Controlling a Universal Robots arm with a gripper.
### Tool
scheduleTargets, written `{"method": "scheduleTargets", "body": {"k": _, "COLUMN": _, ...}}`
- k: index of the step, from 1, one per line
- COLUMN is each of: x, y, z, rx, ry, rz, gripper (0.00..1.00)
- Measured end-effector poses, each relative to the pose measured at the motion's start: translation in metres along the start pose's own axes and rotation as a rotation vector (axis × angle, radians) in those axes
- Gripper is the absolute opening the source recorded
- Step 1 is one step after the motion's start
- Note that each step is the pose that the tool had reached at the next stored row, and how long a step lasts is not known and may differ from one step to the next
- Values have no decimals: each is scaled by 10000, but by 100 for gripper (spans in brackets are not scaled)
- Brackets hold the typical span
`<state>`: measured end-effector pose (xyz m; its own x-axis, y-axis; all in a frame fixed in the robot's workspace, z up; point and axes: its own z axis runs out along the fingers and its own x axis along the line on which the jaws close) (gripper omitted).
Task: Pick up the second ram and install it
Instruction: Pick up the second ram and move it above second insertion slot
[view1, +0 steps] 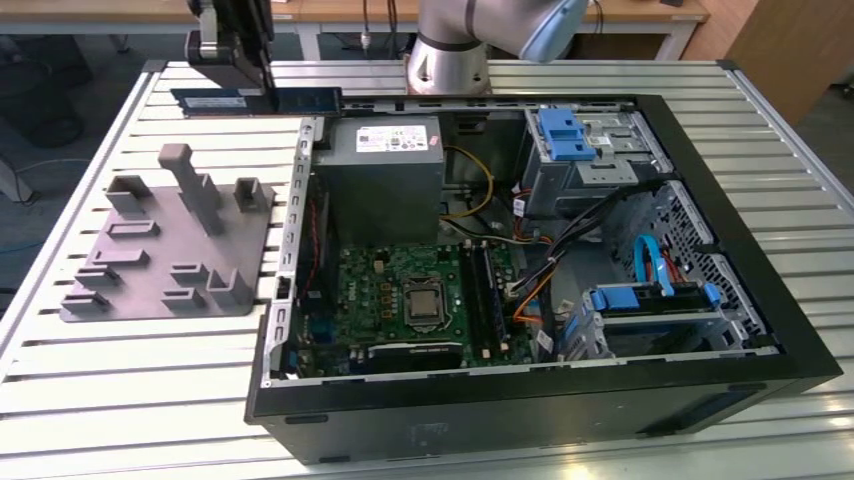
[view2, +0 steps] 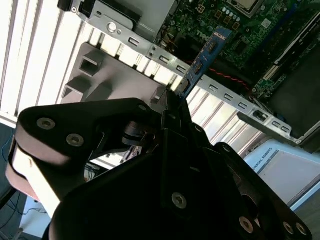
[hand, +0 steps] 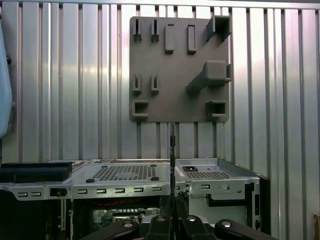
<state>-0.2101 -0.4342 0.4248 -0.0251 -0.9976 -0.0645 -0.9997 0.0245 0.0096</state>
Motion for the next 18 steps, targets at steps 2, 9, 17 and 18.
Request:
{"method": "scheduleTargets", "body": {"k": 2, "x": -1, "y": -49, "z": 0, "rx": -1, "ry": 0, "rz": 0, "gripper": 14}}
{"method": "scheduleTargets", "body": {"k": 9, "x": -6, "y": -223, "z": -2, "rx": -5, "ry": 0, "rz": 1, "gripper": 14}}
{"method": "scheduleTargets", "body": {"k": 17, "x": -10, "y": -415, "z": -3, "rx": -9, "ry": 0, "rz": 1, "gripper": 14}}
{"method": "scheduleTargets", "body": {"k": 18, "x": -11, "y": -439, "z": -4, "rx": -10, "ry": 1, "rz": 1, "gripper": 14}}
